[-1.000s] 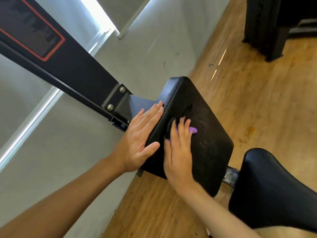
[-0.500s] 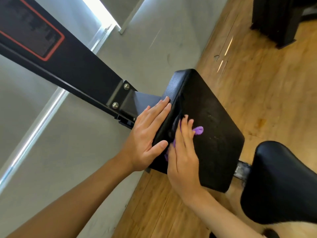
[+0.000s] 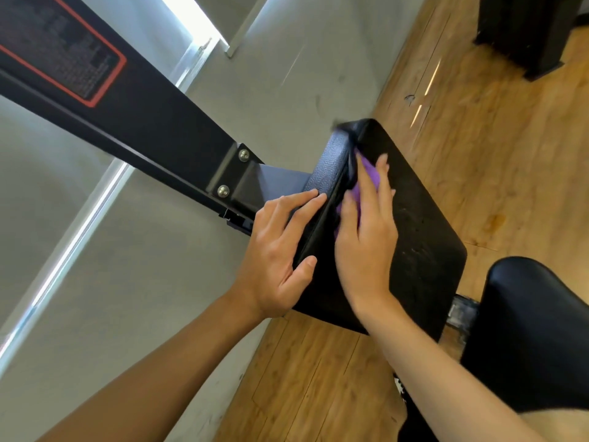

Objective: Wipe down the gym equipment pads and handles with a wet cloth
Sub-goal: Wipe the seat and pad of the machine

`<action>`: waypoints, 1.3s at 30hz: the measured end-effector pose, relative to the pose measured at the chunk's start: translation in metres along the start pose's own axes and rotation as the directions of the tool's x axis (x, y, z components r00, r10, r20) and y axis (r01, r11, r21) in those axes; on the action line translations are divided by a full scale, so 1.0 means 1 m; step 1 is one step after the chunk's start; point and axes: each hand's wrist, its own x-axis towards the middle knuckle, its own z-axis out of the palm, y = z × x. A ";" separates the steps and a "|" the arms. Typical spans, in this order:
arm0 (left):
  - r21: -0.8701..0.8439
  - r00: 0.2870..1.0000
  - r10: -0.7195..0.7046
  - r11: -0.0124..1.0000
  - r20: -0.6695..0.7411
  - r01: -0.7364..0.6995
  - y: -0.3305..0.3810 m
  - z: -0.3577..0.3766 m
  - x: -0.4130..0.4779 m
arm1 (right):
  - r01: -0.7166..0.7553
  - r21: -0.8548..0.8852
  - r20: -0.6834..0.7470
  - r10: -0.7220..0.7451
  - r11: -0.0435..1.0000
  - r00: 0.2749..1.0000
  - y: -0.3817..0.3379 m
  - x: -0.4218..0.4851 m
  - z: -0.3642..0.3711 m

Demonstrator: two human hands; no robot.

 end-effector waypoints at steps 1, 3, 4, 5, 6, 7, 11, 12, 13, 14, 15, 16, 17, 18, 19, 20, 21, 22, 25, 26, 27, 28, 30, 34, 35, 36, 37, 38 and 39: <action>-0.002 1.000 0.002 1.000 0.000 -0.002 0.000 0.000 0.000 | 0.002 0.013 0.046 -0.003 1.000 0.999 0.003 -0.023 -0.003; -0.012 1.000 -0.010 1.000 -0.001 0.010 -0.001 0.000 0.000 | 0.029 0.008 0.141 -0.030 1.000 0.990 0.008 -0.068 -0.009; -0.020 1.000 -0.020 1.000 -0.003 0.020 -0.002 0.000 0.000 | 0.060 -0.009 0.177 -0.058 0.998 0.982 0.010 -0.084 -0.010; -0.026 1.000 -0.026 0.999 -0.007 0.026 -0.002 0.000 0.000 | 0.099 -0.023 0.201 -0.093 0.995 0.975 0.011 -0.090 -0.010; -0.032 1.000 -0.027 0.999 -0.009 0.027 -0.002 -0.001 -0.001 | 0.125 -0.023 0.207 -0.117 0.992 0.971 0.012 -0.084 -0.010; -0.032 1.000 -0.022 0.999 -0.010 0.022 -0.002 -0.001 -0.001 | 0.133 -0.025 0.194 -0.126 0.991 0.973 0.012 -0.068 -0.007; -0.002 1.000 -0.020 1.000 -0.023 0.020 0.000 -0.002 0.001 | 0.051 -0.081 0.018 -0.050 0.995 0.999 0.002 0.038 0.006; -0.004 0.999 -0.026 1.000 -0.027 0.026 0.001 -0.002 0.001 | 0.006 -0.084 -0.015 -0.007 0.996 1.000 0.000 0.060 0.009; -0.004 0.999 -0.027 1.000 -0.029 0.027 0.001 -0.001 0.000 | -0.028 -0.082 -0.045 0.024 0.996 0.999 0.000 0.076 0.011; -0.003 0.999 -0.025 1.000 -0.030 0.025 0.001 -0.001 0.000 | -0.044 -0.080 -0.071 0.038 0.996 0.997 0.000 0.082 0.014; 0.000 0.999 -0.021 1.000 -0.029 0.021 0.001 -0.001 0.000 | -0.050 -0.073 -0.100 0.042 0.996 0.994 0.000 0.078 0.015; 0.004 0.999 -0.015 1.000 -0.028 0.015 0.001 -0.001 -0.001 | -0.043 -0.064 -0.123 0.035 0.997 0.992 -0.001 0.065 0.017; 0.005 1.000 -0.008 1.000 -0.030 0.008 0.000 -0.001 -0.001 | -0.023 -0.061 -0.123 0.015 0.998 0.992 -0.004 0.040 0.018; 0.005 0.999 -0.001 1.000 -0.034 0.001 0.000 -0.001 -0.001 | 0.004 -0.059 -0.094 -0.009 0.998 0.996 -0.008 0.006 0.019; 0.004 0.999 0.000 1.000 -0.037 0.000 -0.001 0.000 -0.001 | 0.035 -0.064 -0.048 -0.038 0.997 0.998 -0.010 -0.032 0.018; 0.008 0.999 -0.003 1.000 -0.038 0.003 -0.001 0.001 -0.001 | 0.048 -0.051 -0.003 -0.048 0.998 0.999 -0.011 -0.068 0.015; 0.020 0.999 -0.006 1.000 -0.036 0.007 0.000 0.002 -0.002 | 0.036 -0.015 0.038 -0.035 0.999 0.999 -0.013 -0.095 0.011; 0.033 1.000 -0.007 0.999 -0.030 0.008 0.000 0.002 -0.002 | 0.024 0.013 0.067 -0.025 1.000 0.997 -0.011 -0.107 0.008; 0.046 1.000 -0.008 0.999 -0.016 0.009 0.002 0.001 -0.003 | -0.005 0.021 0.073 0.004 1.000 0.997 -0.008 -0.059 0.004; 0.047 1.000 -0.008 0.999 -0.016 0.009 0.002 0.000 -0.001 | -0.027 0.021 0.036 0.027 0.999 0.999 -0.008 -0.025 0.006; 0.043 1.000 -0.019 0.999 -0.012 0.019 0.001 -0.001 -0.001 | -0.048 0.014 0.004 0.048 0.999 0.999 -0.008 0.010 0.008; 0.037 1.000 -0.030 0.999 -0.008 0.030 0.002 -0.001 0.000 | -0.064 -0.003 -0.024 0.064 0.998 0.998 -0.008 0.043 0.008; 0.030 0.999 -0.042 0.999 -0.010 0.043 0.002 0.000 -0.001 | -0.104 -0.045 -0.051 0.101 0.994 0.994 -0.006 0.094 0.008; 0.029 0.999 -0.041 0.999 0.000 0.041 0.003 0.000 -0.001 | -0.086 -0.051 -0.122 0.079 0.995 0.989 -0.003 0.090 0.013; 0.032 0.999 -0.038 0.999 0.001 0.038 0.003 0.000 -0.001 | -0.051 -0.032 -0.132 0.046 0.998 0.990 -0.005 0.068 0.015; 0.034 0.999 -0.035 0.999 -0.002 0.035 0.003 0.000 -0.001 | -0.024 -0.017 -0.132 0.021 1.000 0.991 -0.007 0.041 0.016; 0.032 0.999 -0.034 0.999 -0.007 0.034 0.003 0.000 -0.002 | -0.010 -0.001 -0.119 0.010 1.000 0.993 -0.008 0.009 0.015; 0.025 0.999 -0.035 0.999 -0.010 0.036 0.004 0.000 -0.002 | -0.005 0.011 -0.098 0.006 1.000 0.995 -0.008 -0.021 0.012; 0.020 0.999 -0.035 0.999 -0.011 0.035 0.004 0.000 -0.002 | -0.008 0.017 -0.064 0.010 1.000 0.998 -0.006 -0.045 0.008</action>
